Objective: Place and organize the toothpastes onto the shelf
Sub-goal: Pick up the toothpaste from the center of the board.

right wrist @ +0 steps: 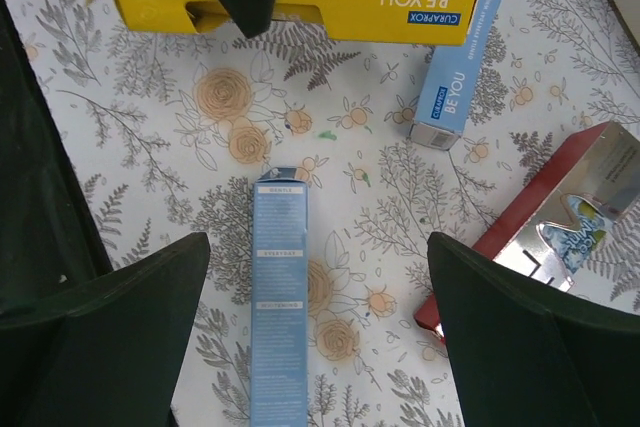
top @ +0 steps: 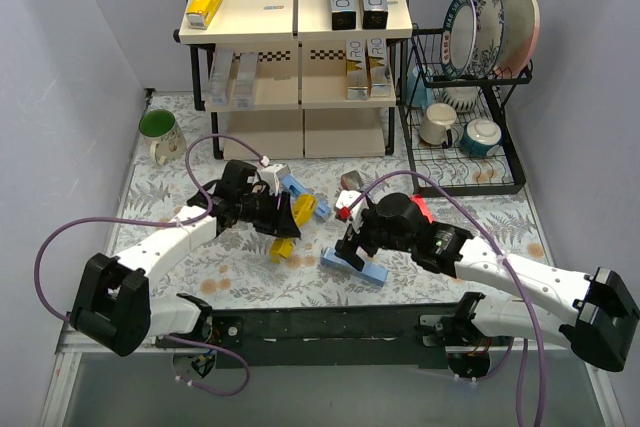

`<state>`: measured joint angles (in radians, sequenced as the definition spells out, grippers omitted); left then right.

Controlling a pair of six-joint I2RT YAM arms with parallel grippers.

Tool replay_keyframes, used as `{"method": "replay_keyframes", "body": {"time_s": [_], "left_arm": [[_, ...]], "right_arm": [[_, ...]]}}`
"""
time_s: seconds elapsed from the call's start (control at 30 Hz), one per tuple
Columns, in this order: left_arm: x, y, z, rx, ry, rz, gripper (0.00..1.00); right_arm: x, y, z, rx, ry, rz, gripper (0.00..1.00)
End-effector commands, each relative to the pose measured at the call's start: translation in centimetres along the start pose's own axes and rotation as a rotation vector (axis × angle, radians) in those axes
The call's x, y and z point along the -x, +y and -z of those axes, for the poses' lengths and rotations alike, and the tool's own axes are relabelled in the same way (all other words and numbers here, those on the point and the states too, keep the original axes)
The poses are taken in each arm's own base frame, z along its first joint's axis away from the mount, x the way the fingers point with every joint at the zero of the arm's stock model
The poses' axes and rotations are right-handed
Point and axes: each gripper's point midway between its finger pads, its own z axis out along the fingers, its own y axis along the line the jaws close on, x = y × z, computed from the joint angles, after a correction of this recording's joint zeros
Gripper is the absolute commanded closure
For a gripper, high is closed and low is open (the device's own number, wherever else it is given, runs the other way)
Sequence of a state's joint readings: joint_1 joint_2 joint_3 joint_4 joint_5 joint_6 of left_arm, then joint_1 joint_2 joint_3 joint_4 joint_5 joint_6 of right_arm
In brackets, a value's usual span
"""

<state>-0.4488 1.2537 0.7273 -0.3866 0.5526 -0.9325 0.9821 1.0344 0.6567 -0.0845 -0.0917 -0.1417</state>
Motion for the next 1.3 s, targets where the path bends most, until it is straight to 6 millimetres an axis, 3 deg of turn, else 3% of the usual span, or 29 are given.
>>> {"method": "replay_keyframes", "body": {"time_s": [0.0, 0.03, 0.17, 0.2, 0.43, 0.73, 1.03, 1.27], "left_arm": [[0.9, -5.2, 2.8, -0.228, 0.025, -0.229, 0.7], [0.2, -5.4, 3.0, -0.24, 0.06, -0.251, 0.7], [0.6, -6.9, 4.1, -0.282, 0.105, -0.332, 0.7], [0.5, -7.0, 4.1, -0.276, 0.117, -0.345, 0.7], [0.5, -7.6, 4.2, -0.238, 0.192, -0.387, 0.7], [0.1, -10.1, 5.3, -0.294, 0.22, -0.459, 0.7], [-0.9, -10.2, 5.0, -0.293, 0.273, -0.471, 0.69], [-0.8, -9.6, 4.5, -0.265, 0.29, -0.475, 0.69]], "right_arm": [[1.9, -1.4, 0.4, -0.052, -0.035, 0.215, 0.02], [2.2, -1.0, 0.5, -0.053, -0.041, 0.254, 0.02], [3.0, -1.6, 1.1, -0.117, 0.02, 0.425, 0.02], [4.1, -2.3, 1.5, -0.162, 0.028, 0.477, 0.01], [6.3, -0.5, 1.4, -0.326, 0.088, 0.824, 0.02], [6.2, 0.1, -0.3, -0.368, 0.159, 0.974, 0.02], [7.5, 0.0, -0.8, -0.422, 0.168, 1.041, 0.04], [8.7, 0.0, 0.3, -0.46, 0.124, 1.038, 0.04]]}}
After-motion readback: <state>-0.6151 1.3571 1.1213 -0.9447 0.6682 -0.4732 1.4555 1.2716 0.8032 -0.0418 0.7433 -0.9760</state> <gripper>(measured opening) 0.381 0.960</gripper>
